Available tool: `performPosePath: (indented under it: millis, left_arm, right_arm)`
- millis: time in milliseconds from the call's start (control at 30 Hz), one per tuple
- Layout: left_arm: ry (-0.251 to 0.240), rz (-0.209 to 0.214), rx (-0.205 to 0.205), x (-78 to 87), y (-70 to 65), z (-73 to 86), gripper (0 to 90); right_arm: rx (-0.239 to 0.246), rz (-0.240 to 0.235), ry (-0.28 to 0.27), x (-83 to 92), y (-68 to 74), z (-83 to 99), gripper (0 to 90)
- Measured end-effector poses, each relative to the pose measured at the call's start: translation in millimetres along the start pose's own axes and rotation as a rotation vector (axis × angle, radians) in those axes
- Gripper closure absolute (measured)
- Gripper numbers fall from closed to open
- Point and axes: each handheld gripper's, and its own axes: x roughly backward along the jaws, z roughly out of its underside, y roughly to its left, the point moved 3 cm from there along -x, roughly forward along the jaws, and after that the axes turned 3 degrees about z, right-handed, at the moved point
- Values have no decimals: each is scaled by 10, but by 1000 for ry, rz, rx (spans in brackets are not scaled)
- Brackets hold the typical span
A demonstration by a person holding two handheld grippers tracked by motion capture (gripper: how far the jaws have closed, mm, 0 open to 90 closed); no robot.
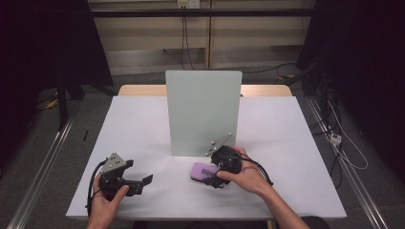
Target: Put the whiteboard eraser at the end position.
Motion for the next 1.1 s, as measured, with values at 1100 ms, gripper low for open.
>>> performPosePath:
  millis: [1100]
  left_arm:
    - [-6, -45, 23, 9, 36, 3, 53]
  right_arm:
    - [-240, 297, -244, 474, -159, 376, 77]
